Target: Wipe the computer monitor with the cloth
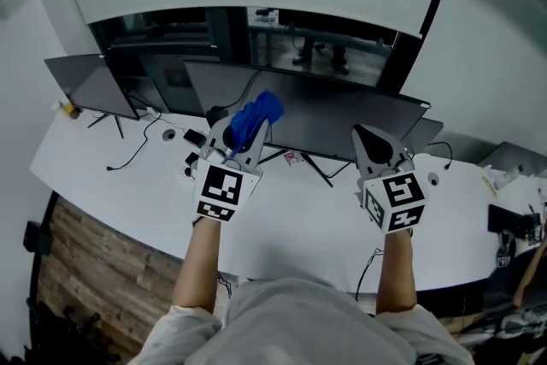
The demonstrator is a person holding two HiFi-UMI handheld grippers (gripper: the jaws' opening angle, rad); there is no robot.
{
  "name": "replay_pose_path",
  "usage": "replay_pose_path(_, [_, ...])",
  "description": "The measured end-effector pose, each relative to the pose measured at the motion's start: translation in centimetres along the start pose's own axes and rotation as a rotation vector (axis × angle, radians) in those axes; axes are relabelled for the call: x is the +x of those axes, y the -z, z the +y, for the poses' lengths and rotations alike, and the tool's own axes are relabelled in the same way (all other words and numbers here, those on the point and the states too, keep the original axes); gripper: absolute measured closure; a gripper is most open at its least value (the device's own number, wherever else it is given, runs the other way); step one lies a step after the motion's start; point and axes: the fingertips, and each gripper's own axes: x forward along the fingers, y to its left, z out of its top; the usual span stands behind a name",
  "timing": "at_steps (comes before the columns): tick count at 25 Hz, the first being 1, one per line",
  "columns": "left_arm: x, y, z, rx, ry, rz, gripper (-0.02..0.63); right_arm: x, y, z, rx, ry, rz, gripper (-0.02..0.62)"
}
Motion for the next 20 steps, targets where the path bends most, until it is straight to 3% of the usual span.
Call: replay_pose_path(20, [0.37,0.0,-1.03,0.008,0.035,-0.005,0.543,0.17,0.5,0.33,-0.045,-0.006,0.02,0.583])
